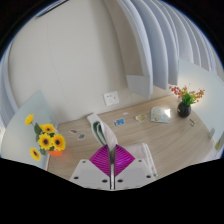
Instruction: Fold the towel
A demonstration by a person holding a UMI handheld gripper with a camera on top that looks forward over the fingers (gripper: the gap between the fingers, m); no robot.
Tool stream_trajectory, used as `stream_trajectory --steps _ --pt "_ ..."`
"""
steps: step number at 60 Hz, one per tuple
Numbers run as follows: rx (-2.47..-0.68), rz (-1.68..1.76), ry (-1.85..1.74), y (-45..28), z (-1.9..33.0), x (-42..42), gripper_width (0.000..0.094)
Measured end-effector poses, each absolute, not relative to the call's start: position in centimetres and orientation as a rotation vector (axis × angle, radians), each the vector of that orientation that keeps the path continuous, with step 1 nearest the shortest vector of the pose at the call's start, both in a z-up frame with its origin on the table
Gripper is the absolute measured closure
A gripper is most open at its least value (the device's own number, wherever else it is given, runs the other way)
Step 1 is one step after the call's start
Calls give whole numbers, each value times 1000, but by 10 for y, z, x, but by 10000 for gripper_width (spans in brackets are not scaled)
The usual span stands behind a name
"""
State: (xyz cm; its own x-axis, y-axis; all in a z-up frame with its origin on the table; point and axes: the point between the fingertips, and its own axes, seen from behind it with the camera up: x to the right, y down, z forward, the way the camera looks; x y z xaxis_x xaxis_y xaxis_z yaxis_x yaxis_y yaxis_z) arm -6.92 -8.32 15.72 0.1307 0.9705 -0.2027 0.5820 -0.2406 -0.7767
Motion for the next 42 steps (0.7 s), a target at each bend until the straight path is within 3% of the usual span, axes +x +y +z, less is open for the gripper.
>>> stream_trajectory --steps 12,25,35,39,42 --pt "-1951 811 -1459 19 102 -67 904" --pt "-1958 671 -1587 68 24 -62 901" --pt "-1864 652 -1669 73 13 -64 882" --pt "-1827 649 -1695 73 16 -63 795" --pt "-1806 639 -1702 74 23 -61 620"
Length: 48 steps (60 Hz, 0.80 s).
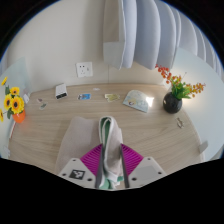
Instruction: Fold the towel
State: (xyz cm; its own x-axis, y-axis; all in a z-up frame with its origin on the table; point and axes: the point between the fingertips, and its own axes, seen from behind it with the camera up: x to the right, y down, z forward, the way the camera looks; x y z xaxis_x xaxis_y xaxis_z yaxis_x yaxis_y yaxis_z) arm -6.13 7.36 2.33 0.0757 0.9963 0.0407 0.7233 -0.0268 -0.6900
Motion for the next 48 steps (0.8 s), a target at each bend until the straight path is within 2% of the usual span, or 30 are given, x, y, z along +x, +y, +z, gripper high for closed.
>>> stream_trajectory --steps 3,5,9,13,21,25,34,48 --pt "-1781 614 -1700 77 37 -57 325" --pt "-1762 605 -1698 78 50 -53 74" --pt "-1739 629 -1700 78 82 -39 119" --pt "-1739 653 -1701 69 120 -15 75" --pt "-1719 660 -1713 56 193 50 82" --pt "-1702 636 -1711 49 219 82 84" --pt "-1722 629 -1669 33 243 124 84" --pt "-1750 666 -1614 13 247 132 83"
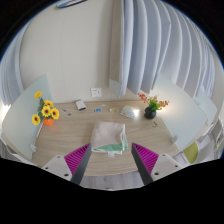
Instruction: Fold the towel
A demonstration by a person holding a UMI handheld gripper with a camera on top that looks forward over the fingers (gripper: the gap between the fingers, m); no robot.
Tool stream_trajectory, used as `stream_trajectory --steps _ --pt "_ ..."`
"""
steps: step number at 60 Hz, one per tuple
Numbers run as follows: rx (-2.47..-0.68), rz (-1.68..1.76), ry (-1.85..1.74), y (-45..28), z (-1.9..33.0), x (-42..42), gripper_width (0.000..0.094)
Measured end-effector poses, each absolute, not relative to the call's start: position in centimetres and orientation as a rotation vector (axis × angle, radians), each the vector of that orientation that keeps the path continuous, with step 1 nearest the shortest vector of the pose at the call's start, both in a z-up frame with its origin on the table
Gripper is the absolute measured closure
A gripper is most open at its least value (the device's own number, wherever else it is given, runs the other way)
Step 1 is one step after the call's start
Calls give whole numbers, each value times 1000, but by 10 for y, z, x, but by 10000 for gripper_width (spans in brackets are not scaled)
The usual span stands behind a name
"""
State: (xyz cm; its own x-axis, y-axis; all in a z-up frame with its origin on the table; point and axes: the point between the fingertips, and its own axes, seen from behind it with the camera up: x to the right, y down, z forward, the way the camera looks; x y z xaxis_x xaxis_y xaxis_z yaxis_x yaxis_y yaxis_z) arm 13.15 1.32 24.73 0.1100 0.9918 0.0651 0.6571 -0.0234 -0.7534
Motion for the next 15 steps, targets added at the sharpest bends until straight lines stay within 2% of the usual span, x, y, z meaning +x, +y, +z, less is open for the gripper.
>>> stream_trajectory --steps 15 --pt "-1728 679 -1625 10 247 125 83"
